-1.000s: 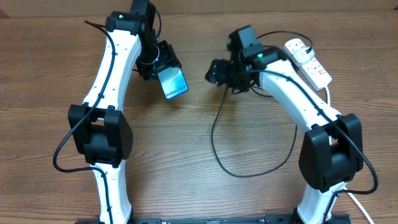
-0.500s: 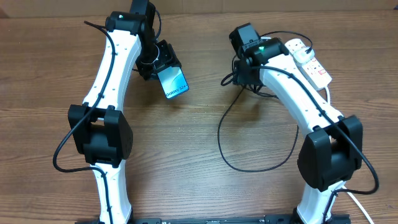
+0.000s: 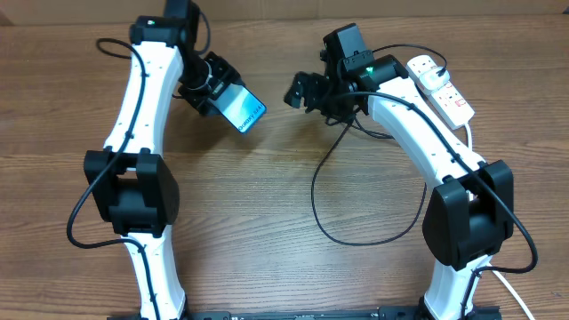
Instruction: Plug charger to phone and switch on socket
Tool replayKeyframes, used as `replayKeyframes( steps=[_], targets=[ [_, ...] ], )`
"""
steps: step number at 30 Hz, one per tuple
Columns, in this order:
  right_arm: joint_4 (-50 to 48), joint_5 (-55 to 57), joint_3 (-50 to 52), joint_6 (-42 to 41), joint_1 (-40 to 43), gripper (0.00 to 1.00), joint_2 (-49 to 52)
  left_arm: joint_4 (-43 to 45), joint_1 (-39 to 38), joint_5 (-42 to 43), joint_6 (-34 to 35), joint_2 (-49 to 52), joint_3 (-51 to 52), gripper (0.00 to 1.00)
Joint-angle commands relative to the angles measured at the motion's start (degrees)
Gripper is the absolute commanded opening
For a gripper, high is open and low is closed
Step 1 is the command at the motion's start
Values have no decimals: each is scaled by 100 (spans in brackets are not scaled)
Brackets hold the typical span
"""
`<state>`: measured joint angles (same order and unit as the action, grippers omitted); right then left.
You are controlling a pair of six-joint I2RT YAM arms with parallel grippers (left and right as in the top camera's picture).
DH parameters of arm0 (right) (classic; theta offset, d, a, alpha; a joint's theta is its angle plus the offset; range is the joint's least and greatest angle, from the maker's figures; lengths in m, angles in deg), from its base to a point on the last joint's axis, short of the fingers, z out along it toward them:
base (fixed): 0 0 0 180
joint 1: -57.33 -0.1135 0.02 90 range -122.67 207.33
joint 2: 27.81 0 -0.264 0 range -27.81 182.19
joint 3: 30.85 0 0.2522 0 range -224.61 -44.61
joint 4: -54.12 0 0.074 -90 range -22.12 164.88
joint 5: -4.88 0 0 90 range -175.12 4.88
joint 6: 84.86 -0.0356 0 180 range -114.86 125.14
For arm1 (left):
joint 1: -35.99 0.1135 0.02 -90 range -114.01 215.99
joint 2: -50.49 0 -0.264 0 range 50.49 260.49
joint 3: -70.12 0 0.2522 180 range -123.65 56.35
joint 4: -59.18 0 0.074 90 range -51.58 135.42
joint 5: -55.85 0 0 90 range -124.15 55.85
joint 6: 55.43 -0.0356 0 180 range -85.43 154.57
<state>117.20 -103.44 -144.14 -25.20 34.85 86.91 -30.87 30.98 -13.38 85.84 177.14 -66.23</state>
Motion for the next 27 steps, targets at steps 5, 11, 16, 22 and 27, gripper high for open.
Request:
replayKeyframes(
  steps=[5,11,16,22,27],
  targets=[
    [-774,-1370,-28,-448,-125,92,-26,-13,173,903,1231,-37,-13,4],
    [-839,-968,-17,-732,-455,85,-15,-7,179,1637,1692,-37,-13,4],
    [-1073,-640,-17,-986,-695,67,-15,-11,173,1727,1762,-37,-13,4],
    [-1316,-330,-17,-1062,-859,46,-13,-20,170,1976,1751,-37,-13,4],
    [-1484,-87,-17,-1180,-920,38,39,-109,118,2127,1749,-37,-13,4]
  ],
)
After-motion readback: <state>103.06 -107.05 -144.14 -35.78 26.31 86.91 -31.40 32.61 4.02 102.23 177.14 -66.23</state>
